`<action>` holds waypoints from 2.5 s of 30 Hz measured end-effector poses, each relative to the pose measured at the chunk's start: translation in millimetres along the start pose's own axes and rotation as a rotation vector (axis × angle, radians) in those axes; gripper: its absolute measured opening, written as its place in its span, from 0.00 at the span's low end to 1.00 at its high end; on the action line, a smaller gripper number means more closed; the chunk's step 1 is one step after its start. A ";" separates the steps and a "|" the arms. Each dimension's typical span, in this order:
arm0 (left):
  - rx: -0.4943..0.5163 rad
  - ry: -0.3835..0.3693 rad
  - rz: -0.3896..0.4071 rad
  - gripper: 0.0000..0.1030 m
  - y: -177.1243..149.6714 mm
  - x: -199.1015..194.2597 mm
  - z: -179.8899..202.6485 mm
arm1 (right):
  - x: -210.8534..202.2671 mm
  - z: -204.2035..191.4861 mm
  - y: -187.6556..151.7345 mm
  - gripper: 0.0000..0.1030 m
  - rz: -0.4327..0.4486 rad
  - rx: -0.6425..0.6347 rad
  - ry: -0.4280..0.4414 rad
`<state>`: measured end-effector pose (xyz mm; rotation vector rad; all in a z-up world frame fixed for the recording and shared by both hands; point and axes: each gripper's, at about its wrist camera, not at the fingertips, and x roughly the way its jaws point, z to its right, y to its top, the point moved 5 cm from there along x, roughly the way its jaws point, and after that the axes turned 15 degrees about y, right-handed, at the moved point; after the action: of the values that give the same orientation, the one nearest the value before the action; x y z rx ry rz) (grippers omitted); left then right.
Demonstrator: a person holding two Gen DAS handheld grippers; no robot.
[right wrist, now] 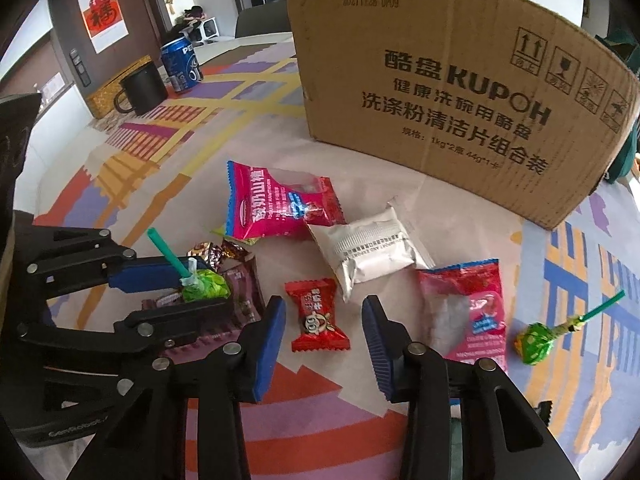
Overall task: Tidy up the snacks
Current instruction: 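Grasp the green lollipop with the left tool while the right tool grasps the small red candy, then carry both items into the box and open both tools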
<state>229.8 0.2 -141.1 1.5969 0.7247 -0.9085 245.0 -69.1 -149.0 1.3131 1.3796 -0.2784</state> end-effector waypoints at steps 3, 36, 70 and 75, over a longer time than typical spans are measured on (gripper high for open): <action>-0.013 0.016 -0.002 0.26 1.4 -0.8 -2.0 | 3.4 0.4 1.1 0.34 -0.005 0.011 0.009; -0.083 0.039 0.207 0.26 44.6 -80.9 6.9 | -103.3 -10.5 11.4 0.19 0.273 0.044 -0.020; -0.088 0.109 0.362 0.26 225.2 -89.5 -25.2 | -171.8 41.4 163.4 0.19 0.481 0.003 -0.152; -0.089 0.095 0.307 0.26 236.1 -62.3 -26.1 | -159.9 55.1 171.4 0.19 0.454 0.027 -0.155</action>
<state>399.7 -22.2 34.8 1.6256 0.5570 -0.5732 366.0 -136.5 48.0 1.5514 0.9200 -0.0867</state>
